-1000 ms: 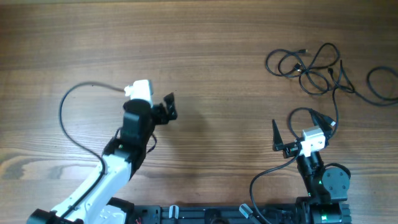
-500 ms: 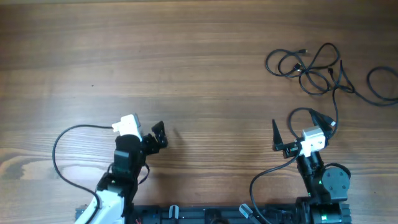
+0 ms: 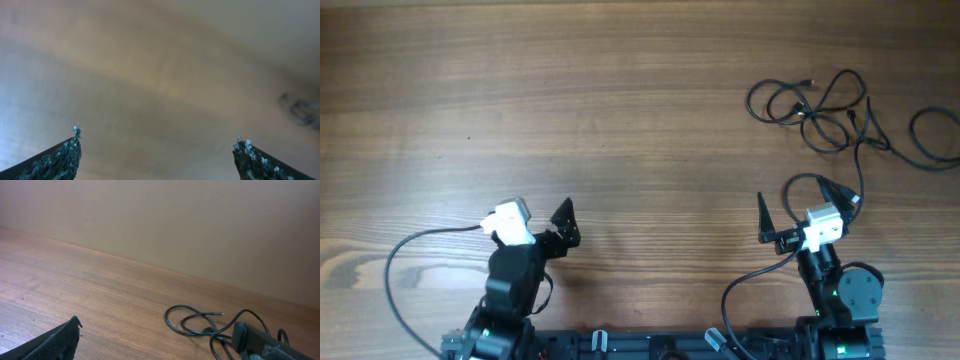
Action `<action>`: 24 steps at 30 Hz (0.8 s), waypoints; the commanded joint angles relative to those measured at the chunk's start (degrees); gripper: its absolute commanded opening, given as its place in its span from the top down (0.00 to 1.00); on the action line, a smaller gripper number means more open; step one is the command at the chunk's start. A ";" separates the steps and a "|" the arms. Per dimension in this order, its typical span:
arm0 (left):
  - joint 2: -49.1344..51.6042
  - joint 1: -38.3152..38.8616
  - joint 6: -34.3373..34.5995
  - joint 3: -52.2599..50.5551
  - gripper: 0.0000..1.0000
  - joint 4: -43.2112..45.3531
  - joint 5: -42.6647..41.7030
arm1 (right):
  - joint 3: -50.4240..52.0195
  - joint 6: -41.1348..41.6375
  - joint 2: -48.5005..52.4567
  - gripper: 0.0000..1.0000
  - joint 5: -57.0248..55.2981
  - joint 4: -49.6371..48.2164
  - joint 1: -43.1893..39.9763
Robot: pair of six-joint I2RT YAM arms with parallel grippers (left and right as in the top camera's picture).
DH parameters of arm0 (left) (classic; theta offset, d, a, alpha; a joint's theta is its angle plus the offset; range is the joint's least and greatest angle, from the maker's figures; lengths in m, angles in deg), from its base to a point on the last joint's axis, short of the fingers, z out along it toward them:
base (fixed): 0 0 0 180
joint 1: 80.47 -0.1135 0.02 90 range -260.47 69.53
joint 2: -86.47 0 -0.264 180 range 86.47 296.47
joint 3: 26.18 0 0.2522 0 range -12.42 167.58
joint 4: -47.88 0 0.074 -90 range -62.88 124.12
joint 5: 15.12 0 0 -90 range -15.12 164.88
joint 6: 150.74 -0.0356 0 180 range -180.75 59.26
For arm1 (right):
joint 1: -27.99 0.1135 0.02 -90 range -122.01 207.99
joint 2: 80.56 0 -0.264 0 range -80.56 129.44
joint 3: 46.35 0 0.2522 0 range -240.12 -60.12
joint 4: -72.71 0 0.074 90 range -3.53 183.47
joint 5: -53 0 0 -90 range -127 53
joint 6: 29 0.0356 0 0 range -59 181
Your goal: Untangle cables
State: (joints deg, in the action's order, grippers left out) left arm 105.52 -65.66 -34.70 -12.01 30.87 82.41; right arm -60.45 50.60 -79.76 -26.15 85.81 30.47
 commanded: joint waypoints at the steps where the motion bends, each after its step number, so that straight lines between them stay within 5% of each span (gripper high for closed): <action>1: -12.37 -0.46 -5.90 -0.09 0.00 -0.42 0.90 | 0.04 -0.13 -0.59 0.00 -0.76 -0.09 0.24; 5: -18.91 -1.55 -9.40 -0.09 0.00 -0.44 0.90 | 0.04 -0.11 -0.59 0.00 -0.74 -0.09 0.24; 24: -18.84 -7.37 -9.33 -0.09 0.00 -0.26 0.46 | 0.04 -0.13 -0.59 0.00 -0.74 -0.09 0.24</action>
State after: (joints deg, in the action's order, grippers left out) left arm 87.27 -72.63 -42.72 -11.97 30.83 82.52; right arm -60.45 50.60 -79.83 -26.15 85.85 30.47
